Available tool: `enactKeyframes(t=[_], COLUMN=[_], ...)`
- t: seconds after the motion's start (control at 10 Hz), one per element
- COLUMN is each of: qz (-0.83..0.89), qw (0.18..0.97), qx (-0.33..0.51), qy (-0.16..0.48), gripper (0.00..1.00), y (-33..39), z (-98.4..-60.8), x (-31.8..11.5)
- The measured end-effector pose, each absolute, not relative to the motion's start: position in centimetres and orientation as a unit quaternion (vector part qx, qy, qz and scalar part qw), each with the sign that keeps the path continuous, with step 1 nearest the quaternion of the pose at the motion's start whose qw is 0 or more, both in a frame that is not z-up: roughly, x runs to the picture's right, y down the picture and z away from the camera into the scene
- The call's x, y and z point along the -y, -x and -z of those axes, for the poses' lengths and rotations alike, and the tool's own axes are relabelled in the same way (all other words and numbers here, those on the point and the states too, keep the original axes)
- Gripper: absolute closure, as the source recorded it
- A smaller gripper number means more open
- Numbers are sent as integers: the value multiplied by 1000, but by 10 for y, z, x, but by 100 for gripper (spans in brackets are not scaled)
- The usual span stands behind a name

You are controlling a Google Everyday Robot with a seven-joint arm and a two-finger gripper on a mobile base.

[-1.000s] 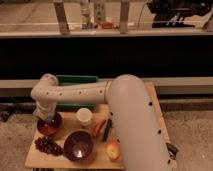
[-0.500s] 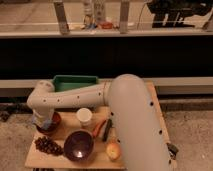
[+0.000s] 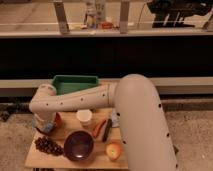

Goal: Wipe red bowl with sponge

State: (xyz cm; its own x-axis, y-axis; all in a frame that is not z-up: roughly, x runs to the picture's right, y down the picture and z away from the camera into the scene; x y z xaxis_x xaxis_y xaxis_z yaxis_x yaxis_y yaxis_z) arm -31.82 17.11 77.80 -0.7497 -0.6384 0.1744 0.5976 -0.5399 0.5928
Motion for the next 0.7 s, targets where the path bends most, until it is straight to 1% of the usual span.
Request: enactKeyframes(t=[0.3, 0.7], qz=[878, 875], qw=[364, 380], qx=[311, 300], qy=[-14, 6], gripper=[100, 100], y=[301, 274], z=[-775, -782], x=[-161, -153])
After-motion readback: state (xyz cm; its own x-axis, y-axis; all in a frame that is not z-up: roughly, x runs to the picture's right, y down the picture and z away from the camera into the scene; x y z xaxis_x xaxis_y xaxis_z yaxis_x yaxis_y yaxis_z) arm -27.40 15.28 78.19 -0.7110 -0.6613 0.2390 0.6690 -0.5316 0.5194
